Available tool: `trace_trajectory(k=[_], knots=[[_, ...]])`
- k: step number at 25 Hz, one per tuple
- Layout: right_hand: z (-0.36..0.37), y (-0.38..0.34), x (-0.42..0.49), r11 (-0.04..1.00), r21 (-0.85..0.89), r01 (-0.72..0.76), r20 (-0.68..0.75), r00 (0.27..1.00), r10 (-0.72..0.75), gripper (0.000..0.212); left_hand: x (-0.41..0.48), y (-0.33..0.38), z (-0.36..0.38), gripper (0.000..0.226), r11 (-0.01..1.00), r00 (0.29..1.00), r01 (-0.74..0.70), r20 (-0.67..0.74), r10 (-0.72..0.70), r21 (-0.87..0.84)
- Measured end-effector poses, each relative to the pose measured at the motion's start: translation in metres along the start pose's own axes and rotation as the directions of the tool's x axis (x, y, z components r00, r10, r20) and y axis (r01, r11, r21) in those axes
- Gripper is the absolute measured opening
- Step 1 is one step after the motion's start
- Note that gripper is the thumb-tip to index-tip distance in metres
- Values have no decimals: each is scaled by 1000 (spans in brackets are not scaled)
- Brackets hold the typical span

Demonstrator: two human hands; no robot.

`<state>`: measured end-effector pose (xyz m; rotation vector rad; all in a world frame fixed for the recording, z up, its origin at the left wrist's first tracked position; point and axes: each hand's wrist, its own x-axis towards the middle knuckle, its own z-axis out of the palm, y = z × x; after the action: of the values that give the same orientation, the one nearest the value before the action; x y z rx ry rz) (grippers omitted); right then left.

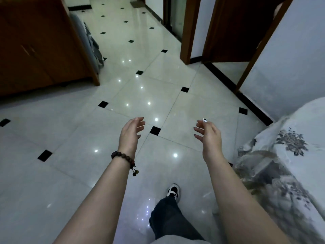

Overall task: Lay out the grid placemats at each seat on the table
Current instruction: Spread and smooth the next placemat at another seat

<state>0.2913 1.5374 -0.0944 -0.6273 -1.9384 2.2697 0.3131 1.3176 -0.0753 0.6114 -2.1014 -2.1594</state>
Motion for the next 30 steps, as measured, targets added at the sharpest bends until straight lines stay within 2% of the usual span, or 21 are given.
trace_trajectory(k=[5, 10, 15, 19, 24, 27, 30], knots=[[3, -54, 143, 998, 58, 15, -109, 994, -9, 22, 130, 62, 99, 30, 1000, 996, -9, 92, 10, -10], [-30, -85, 227, 996, 80, 38, -238, 971, -18, 22, 198, 94, 204, 28, 1000, 966, -9, 260, 3, 23], [-82, -99, 284, 987, 149, 58, -456, 890, 17, 21, 248, 110, 304, 29, 997, 898, -15, 440, -19, 76], [-121, -104, 322, 978, 194, 82, -625, 779, 59, 19, 289, 110, 382, 31, 994, 824, -28, 565, -38, 108], [-154, -111, 376, 971, 199, 132, -776, 626, 74, 18, 336, 110, 485, 30, 987, 688, -51, 721, -77, 154], [-170, -126, 416, 960, 206, 188, -853, 515, 82, 20, 364, 122, 556, 29, 977, 573, -83, 812, -114, 196], [-187, -139, 446, 940, 214, 265, -927, 359, 110, 19, 378, 136, 627, 28, 966, 400, -155, 907, -131, 208]])
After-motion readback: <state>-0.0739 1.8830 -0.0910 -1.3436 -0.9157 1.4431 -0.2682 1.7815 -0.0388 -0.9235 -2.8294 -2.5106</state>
